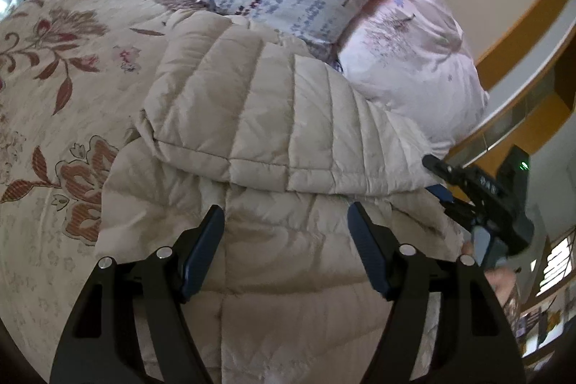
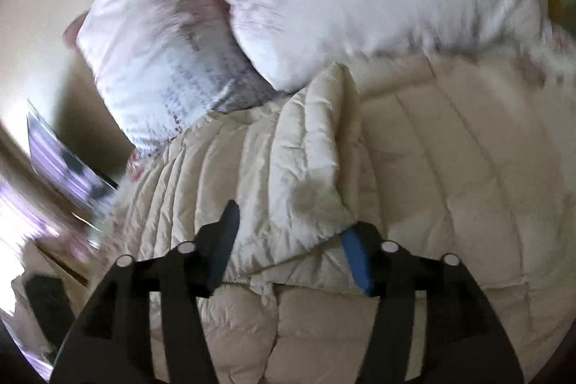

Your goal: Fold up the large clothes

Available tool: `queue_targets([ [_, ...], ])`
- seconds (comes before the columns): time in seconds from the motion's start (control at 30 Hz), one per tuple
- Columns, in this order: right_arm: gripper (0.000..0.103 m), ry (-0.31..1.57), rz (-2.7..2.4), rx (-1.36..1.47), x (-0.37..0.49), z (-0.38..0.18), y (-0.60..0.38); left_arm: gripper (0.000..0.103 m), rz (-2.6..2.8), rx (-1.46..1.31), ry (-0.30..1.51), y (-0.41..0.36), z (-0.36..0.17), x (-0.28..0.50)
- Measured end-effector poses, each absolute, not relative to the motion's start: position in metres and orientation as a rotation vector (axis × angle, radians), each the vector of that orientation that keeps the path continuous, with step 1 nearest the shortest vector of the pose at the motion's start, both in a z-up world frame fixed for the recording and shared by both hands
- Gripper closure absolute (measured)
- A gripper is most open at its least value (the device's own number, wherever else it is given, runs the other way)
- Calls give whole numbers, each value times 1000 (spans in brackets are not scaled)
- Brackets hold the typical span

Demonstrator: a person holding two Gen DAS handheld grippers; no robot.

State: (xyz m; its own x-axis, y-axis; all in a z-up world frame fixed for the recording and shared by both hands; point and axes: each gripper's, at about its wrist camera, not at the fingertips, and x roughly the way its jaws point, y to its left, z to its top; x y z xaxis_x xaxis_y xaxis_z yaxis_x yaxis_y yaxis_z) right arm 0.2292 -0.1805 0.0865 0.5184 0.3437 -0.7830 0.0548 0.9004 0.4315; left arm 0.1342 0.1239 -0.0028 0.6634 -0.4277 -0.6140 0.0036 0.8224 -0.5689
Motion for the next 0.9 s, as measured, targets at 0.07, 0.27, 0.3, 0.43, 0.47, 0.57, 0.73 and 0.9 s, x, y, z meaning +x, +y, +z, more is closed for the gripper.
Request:
queue_targets([
  [0.07,47,1042,173,504,233,76,-192,20,-259,-539,815,121,0,130],
  [0.27,95,1065,161,580,227,65,-211,13,-233,-467,778,126,15,113],
  [0.3,95,1060,168,570,223,68,-209,13,-228,-459,774,128,16,111],
  [0.43,95,1064,198,565,206,78,-207,13,-201,-451,766,144,17,101],
  [0.47,95,1072,201,567,202,77,-207,13,-191,-454,767,148,16,99],
  [0.57,95,1098,200,561,192,72,-205,13,-165,-461,772,157,12,93],
  [0.73,95,1135,164,524,190,60,-200,13,-138,-460,779,165,10,81],
  [0.9,85,1182,156,473,193,53,-196,14,-119,-467,786,173,6,70],
])
